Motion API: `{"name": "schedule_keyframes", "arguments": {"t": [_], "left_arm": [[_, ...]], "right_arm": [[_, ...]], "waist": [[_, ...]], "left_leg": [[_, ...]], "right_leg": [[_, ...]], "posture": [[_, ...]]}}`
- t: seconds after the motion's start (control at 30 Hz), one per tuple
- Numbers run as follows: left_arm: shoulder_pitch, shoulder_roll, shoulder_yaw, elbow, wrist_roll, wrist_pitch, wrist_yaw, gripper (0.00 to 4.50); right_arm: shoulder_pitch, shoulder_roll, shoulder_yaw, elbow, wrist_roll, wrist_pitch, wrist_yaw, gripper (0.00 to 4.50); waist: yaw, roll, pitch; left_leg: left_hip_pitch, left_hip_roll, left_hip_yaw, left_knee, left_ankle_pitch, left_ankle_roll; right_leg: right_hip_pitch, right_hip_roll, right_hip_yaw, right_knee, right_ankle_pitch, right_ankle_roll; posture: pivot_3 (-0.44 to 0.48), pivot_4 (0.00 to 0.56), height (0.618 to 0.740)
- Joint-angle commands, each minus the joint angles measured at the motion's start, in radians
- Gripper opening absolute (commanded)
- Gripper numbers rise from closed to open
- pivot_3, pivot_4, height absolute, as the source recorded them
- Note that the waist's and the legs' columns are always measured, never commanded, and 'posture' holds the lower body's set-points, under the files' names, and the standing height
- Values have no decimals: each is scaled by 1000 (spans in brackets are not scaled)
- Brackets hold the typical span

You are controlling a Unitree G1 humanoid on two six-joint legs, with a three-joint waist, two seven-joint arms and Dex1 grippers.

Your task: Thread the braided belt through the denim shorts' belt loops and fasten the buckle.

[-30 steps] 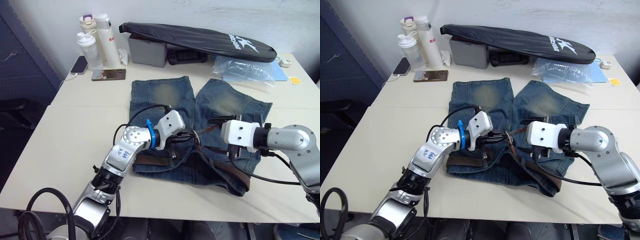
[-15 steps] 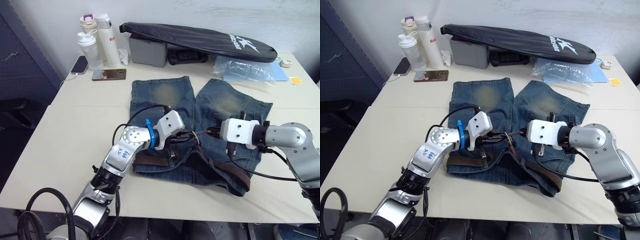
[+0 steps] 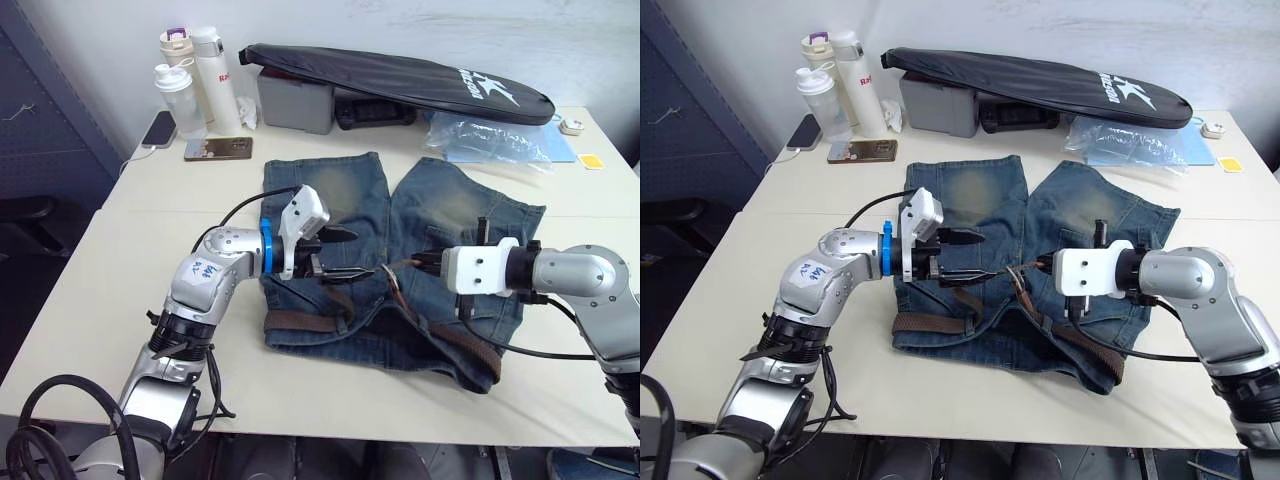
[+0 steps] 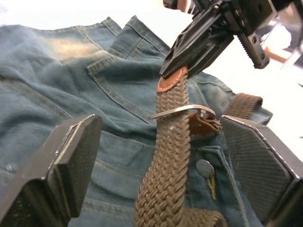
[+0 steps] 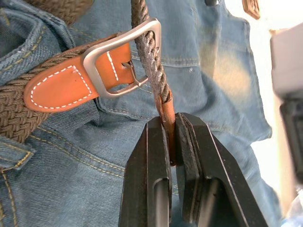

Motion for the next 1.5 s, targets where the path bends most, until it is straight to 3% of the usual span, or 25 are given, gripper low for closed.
{"name": "schedule_keyframes", "arguments": {"t": [0.03,0.27,0.3,0.37,0.63,1.0,1.27,1.5], "left_arm": [[-33,31,32,-14,-54,32,-47,4432],[46,231,-60,-6,-12,-15,-218,4432],[51,240,-57,-1,-13,-23,-221,4203],[57,249,-49,5,-14,-29,-222,3670],[76,215,-87,3,8,-75,-219,78],[144,97,-285,17,199,-143,-92,78],[167,76,-315,33,242,-116,-46,78],[174,85,-274,23,217,-106,-35,78]], "right_arm": [[2,-33,-70,-7,-46,-97,-47,0],[-9,-77,-106,18,-62,-161,-46,0],[-12,-79,-108,22,-58,-163,-44,0],[-14,-83,-112,28,-53,-165,-40,0],[-35,-118,-112,35,-57,-226,-15,0],[-203,-160,-74,35,-7,-330,78,0],[-378,-147,-11,90,-9,-401,154,0],[-415,-106,14,110,-5,-428,149,0]], "waist": [[-1,0,0],[-8,2,-1],[-5,2,-1],[-2,1,-1],[-2,1,-1],[-4,2,-1],[0,3,-2],[-1,3,-2]], "left_leg": [[0,0,0,0,0,0],[3,2,3,-2,0,0],[3,2,3,-2,0,0],[2,2,3,-2,0,0],[1,2,3,-1,0,0],[1,2,6,0,0,0],[2,3,8,1,-1,1],[2,3,9,1,-1,1]], "right_leg": [[0,0,0,0,0,0],[-1,2,2,1,0,0],[-1,2,2,1,0,0],[-1,1,2,0,0,0],[0,1,3,0,0,-1],[0,2,4,0,0,-1],[1,1,4,0,0,-1],[1,1,4,1,0,-1]], "posture": [[0,150,740],[0,150,740],[0,150,740],[0,150,740],[0,150,740],[0,150,740],[0,150,740],[0,150,740]]}}
